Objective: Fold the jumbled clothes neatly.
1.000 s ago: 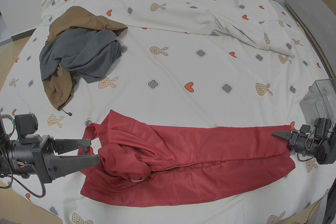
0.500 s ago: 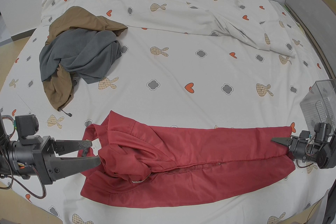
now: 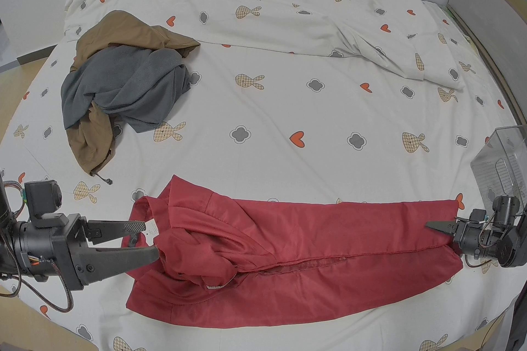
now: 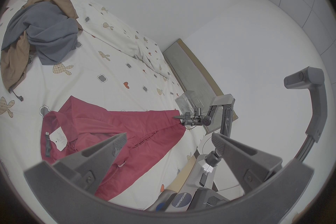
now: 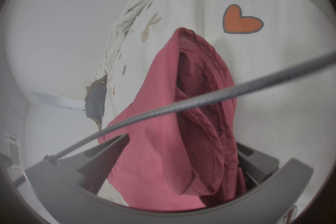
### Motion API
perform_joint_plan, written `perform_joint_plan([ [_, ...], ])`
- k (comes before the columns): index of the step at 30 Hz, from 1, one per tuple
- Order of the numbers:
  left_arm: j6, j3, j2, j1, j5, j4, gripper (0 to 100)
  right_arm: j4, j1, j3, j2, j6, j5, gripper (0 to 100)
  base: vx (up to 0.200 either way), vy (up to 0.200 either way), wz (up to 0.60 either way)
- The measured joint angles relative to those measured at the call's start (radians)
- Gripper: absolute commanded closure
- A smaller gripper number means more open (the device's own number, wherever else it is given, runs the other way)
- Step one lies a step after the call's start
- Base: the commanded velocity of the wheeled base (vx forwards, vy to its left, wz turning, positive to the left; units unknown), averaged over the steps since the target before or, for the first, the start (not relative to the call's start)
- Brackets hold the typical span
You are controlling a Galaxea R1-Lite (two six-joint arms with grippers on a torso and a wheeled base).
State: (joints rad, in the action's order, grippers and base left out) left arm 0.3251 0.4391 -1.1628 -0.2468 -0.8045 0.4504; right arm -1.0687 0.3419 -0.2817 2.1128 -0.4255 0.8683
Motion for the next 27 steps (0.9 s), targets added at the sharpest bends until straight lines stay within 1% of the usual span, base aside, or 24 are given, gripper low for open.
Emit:
perform_joint_plan([
  [12,0.002,0.001,0.000,0.000,0.000,0.000,0,0.006,-0.002,0.000,-0.025,-0.003,0.003,100,0.000,0.000,0.00],
  [27,0.001,0.001,0.000,0.000,0.000,0.000,0,0.017,-0.011,0.025,-0.189,-0.036,0.009,100,0.000,0.000,0.00],
])
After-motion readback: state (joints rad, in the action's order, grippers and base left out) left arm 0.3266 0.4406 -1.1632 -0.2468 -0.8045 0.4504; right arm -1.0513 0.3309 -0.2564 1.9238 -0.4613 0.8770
